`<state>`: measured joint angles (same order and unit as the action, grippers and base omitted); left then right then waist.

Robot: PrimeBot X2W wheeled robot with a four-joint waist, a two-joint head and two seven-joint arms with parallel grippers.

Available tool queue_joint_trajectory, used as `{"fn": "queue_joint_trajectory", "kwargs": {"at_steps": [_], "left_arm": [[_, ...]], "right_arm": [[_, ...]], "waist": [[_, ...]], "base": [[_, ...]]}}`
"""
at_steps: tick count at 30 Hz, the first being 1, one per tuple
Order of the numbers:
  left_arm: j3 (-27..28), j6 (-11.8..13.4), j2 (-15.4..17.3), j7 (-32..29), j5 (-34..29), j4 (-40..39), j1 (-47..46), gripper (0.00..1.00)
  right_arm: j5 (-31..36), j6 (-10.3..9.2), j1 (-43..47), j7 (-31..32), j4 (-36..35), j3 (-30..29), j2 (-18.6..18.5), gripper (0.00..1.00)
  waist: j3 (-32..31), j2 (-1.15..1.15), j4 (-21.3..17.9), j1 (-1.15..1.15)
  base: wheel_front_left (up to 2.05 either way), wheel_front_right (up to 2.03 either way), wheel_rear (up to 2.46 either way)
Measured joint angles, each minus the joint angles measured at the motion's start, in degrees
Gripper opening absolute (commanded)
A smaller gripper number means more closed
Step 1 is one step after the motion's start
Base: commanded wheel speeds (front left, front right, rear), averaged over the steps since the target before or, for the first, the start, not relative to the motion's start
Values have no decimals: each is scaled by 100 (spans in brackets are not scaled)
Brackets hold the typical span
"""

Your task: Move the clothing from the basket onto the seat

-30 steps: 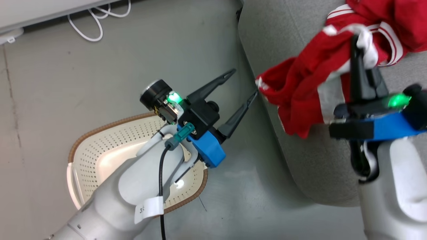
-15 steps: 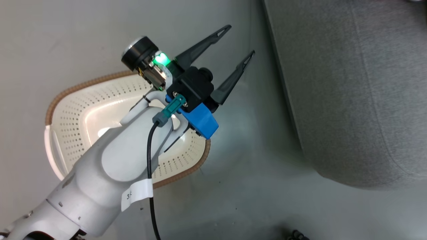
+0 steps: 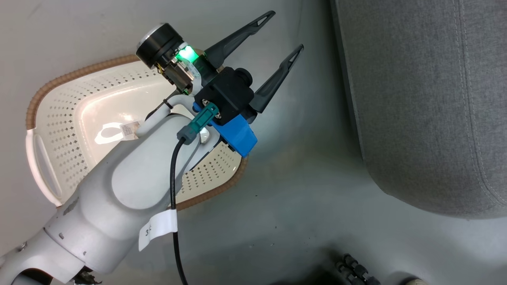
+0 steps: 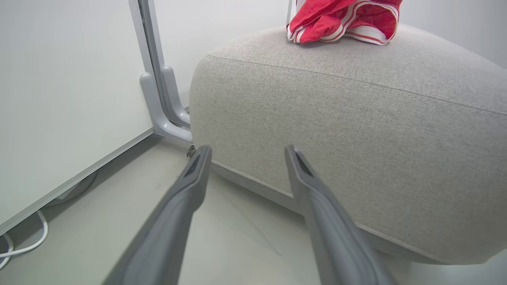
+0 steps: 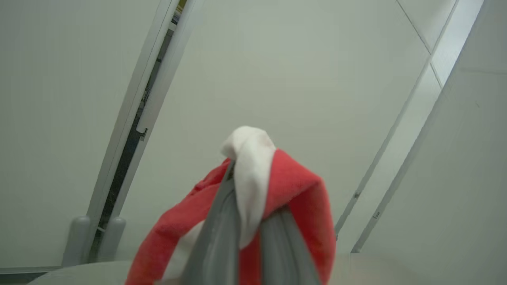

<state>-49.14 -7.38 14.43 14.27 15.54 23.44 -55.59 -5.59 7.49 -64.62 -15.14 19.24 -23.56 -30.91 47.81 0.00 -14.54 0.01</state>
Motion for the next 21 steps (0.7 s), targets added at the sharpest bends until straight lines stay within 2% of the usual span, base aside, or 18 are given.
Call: {"fn": "queue_joint_trajectory", "kwargs": {"at_steps": [6, 9, 17, 18, 19, 21], "left_arm": [[-16, 3, 76, -48, 8, -80, -46, 100], [-29, 34, 102, -49, 9, -109, -55, 100], [-53, 60, 146, -55, 52, -127, -58, 100], [-54, 62, 155, -55, 54, -123, -57, 100], [-54, 70, 156, -55, 62, -120, -54, 100], [-57, 101, 154, -46, 71, -103, -26, 100]], "right_arm": [[85, 1, 561, 1, 330, 30, 339, 0], [88, 1, 770, 1, 571, -41, 622, 0], [213, 1, 1021, 1, 726, -174, 1024, 0], [220, 1, 1024, 1, 702, -205, 1040, 59], [220, 1, 1040, 1, 665, -248, 1065, 100], [219, 1, 1170, 1, 542, -339, 1134, 100]], "waist": [[71, 0, -26, 0], [96, 0, -27, 0], [114, 0, -12, 0], [97, 0, -12, 0], [71, 0, -12, 0], [-6, 0, -11, 0]], "base": [[0, 0, 0], [0, 0, 0], [0, 0, 0], [0, 0, 0], [0, 0, 0], [0, 0, 0]]}}
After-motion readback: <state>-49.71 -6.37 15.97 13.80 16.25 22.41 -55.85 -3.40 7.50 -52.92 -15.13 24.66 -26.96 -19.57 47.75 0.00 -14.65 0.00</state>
